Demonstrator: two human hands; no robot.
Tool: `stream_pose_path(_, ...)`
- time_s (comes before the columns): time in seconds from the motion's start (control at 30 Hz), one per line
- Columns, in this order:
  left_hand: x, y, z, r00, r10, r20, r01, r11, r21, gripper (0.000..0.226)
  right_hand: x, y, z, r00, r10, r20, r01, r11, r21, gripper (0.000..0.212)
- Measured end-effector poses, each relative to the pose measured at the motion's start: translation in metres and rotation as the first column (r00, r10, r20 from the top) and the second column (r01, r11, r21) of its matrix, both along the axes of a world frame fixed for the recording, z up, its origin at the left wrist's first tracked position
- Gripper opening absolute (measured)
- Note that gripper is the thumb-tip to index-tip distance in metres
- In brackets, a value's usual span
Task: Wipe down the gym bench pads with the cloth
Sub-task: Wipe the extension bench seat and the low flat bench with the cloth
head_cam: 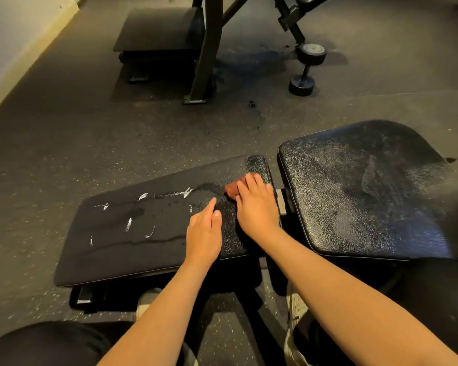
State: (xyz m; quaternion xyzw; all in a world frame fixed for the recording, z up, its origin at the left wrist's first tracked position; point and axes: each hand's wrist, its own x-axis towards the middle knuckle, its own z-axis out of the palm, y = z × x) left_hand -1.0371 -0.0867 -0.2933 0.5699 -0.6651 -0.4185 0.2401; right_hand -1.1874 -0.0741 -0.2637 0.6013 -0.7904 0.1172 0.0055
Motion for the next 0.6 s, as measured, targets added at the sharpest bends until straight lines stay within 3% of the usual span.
stream_pose_path(0.07,-0.001,-0.001,0.002,0.999,0.026,-0.042,-0.026,1.000,0.006,0.055,0.014,0.005,-0.002,0.995,0.070,0.070,-0.072,0.997,0.015,0.033)
stream_pose_path(0.13,-0.003,-0.003,0.008,0.997,0.056,-0.053,-0.056,0.998,-0.004,0.047,0.026,0.015,-0.004,0.937,0.212,0.279,-0.210,0.977,-0.037,0.039)
stream_pose_path(0.17,-0.005,-0.003,0.011,0.997,0.056,-0.049,-0.057,0.998,-0.022,0.046,0.024,0.016,-0.002,0.883,0.219,0.415,-0.215,0.975,-0.057,0.041)
stream_pose_path(0.23,-0.010,-0.002,0.013,0.999,-0.015,-0.031,0.012,0.994,-0.108,0.045,0.012,0.013,0.003,0.823,0.178,0.540,-0.155,0.984,-0.087,0.039)
stream_pose_path(0.3,-0.019,-0.001,0.009,0.989,-0.144,0.039,0.149,0.970,-0.193,0.047,-0.004,0.008,0.004,0.816,0.127,0.564,-0.061,0.989,-0.134,0.035)
stream_pose_path(0.37,-0.029,0.002,0.004,0.969,-0.210,0.134,0.231,0.958,-0.172,0.048,-0.016,0.008,0.004,0.850,0.076,0.522,0.009,0.987,-0.159,0.032)
stream_pose_path(0.5,-0.034,0.000,0.004,0.915,-0.223,0.335,0.316,0.914,-0.255,0.057,-0.018,0.015,0.002,0.870,0.004,0.494,0.084,0.984,-0.156,0.032)
stream_pose_path(0.6,-0.031,-0.015,0.003,0.861,-0.133,0.492,0.317,0.896,-0.312,0.062,-0.017,0.014,-0.003,0.905,-0.004,0.426,0.083,0.983,-0.167,0.031)
